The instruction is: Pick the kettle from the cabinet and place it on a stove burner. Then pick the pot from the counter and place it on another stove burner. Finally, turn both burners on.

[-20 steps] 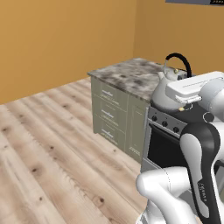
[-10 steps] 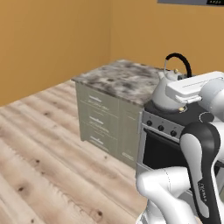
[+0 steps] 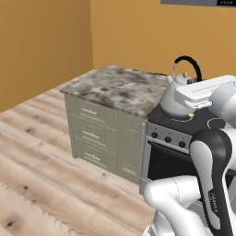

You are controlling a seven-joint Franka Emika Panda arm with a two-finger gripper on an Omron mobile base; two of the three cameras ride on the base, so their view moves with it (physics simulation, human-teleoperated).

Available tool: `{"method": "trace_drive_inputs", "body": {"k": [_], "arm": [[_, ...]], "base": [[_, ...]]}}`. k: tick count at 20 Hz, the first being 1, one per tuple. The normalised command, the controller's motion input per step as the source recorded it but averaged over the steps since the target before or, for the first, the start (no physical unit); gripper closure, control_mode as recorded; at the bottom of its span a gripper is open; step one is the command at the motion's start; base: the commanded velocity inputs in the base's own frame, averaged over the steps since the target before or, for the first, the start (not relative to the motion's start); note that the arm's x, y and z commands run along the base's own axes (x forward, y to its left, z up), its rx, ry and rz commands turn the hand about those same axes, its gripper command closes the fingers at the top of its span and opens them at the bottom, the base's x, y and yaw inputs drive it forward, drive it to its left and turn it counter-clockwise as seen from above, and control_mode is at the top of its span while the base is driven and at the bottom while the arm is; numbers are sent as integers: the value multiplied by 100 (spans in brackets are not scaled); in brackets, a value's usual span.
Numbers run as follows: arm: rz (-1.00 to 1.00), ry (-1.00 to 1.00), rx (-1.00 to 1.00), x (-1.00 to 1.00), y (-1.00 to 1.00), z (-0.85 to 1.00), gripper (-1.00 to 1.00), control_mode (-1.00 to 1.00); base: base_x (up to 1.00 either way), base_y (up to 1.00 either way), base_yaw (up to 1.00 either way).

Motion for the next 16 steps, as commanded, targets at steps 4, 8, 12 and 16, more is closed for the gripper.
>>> {"method": "trace_drive_inputs", "body": {"k": [4,8,12,16], "arm": [[0,0,0,0,0,0,100,100],[0,0,0,0,0,0,100,100],[0,0,0,0,0,0,100,100],[0,0,0,0,0,0,100,100]], "base": [[55,21,-31],[61,18,-31],[62,10,-31],[62,4,-31]]}}
